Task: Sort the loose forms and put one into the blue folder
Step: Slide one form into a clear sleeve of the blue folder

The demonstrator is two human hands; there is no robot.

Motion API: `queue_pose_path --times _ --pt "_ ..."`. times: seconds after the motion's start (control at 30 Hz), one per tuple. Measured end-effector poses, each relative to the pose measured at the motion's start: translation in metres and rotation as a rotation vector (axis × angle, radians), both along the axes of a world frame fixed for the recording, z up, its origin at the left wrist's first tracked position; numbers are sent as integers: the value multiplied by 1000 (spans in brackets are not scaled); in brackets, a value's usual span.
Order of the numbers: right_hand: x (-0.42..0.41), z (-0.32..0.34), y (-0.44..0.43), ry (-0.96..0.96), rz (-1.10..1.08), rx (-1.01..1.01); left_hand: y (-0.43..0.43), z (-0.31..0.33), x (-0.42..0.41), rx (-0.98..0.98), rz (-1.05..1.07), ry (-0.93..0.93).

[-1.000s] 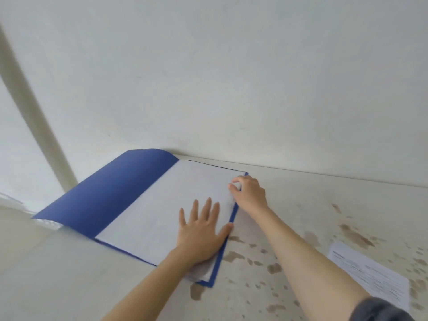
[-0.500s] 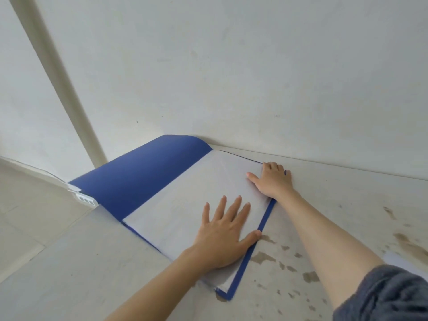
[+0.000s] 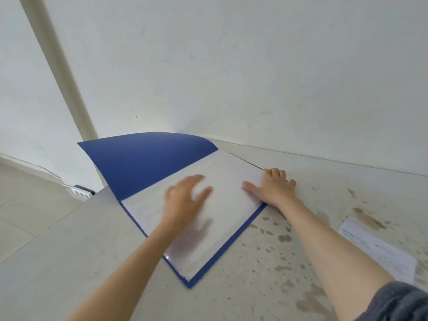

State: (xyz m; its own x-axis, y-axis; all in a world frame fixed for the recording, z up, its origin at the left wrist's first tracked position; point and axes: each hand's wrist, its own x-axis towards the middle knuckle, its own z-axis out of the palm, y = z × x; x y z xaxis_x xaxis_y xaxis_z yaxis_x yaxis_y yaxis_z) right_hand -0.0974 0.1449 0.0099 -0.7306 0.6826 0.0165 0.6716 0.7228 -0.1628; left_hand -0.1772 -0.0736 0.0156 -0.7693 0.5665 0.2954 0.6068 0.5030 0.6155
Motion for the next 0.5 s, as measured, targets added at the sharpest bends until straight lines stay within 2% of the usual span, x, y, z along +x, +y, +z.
queue_pose_path --times 0.07,0.17,0.27,0.37,0.5 --pt "4 1 -5 44 -23 19 -26 -5 -20 -19 315 72" --pt "1 3 -8 87 -83 46 -55 -11 -39 -220 532 -67" --pt "-8 3 -14 113 -155 40 -59 -11 -47 -341 520 -135" --pt "-13 3 -20 251 -225 29 -62 -14 -48 -456 474 -91" --pt "-8 4 -23 395 -235 -152 -70 -15 -44 -508 417 -46"
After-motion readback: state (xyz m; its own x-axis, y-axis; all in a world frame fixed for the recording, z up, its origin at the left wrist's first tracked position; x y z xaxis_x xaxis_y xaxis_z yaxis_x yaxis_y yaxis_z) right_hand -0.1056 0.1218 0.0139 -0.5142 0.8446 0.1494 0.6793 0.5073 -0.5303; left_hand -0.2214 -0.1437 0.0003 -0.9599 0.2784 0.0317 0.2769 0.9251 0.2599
